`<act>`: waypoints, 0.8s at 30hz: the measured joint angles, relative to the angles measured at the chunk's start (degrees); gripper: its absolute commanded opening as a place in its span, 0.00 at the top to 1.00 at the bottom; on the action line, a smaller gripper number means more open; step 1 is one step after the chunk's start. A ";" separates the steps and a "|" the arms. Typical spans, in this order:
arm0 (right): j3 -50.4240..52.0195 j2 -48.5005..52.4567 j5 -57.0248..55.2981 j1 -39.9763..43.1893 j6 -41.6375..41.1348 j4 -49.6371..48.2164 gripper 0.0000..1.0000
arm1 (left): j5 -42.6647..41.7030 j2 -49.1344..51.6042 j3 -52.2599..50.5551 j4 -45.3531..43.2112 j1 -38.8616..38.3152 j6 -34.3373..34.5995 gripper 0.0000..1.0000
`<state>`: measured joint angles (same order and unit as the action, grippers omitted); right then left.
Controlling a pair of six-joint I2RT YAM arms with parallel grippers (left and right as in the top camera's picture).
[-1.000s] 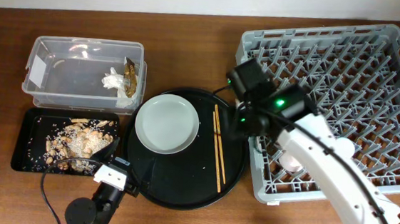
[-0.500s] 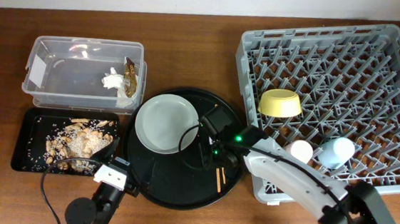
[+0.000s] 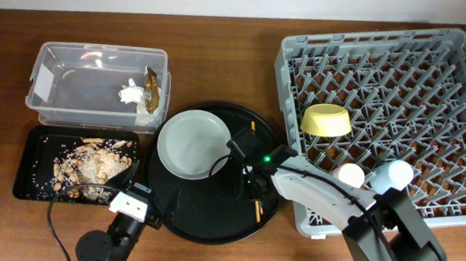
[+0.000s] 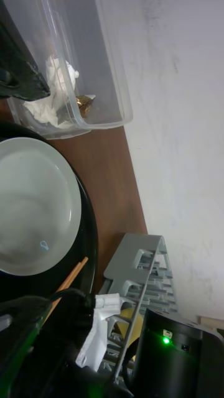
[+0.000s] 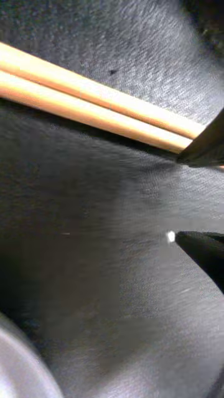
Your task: Sort waste into correct bins and load items into the dishwasher rack
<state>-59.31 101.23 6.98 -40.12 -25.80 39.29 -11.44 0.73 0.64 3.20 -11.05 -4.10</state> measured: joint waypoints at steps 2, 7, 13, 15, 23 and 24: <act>-1.68 -0.04 -0.02 0.00 3.13 1.57 0.65 | 0.00 0.00 0.00 0.00 0.00 0.00 0.01; -2.86 -0.76 -1.79 0.00 5.99 2.45 0.64 | 0.00 0.00 0.00 0.00 0.00 0.00 0.01; -2.86 0.04 -6.14 0.00 6.56 1.92 0.66 | 0.00 0.00 0.00 0.00 0.00 0.00 0.01; -2.93 1.53 -6.45 0.00 6.62 1.18 0.69 | 0.00 0.00 0.00 0.00 0.00 0.00 0.01; -3.39 4.22 -6.47 0.11 6.86 1.05 0.96 | 0.00 0.00 0.00 0.00 0.00 0.00 0.01; -3.43 4.22 -6.49 0.13 6.69 1.27 0.96 | 0.00 0.00 0.00 0.00 0.00 0.00 0.01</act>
<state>-62.74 105.45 0.49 -39.99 -19.11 40.56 -11.44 0.73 0.64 3.20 -11.05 -4.10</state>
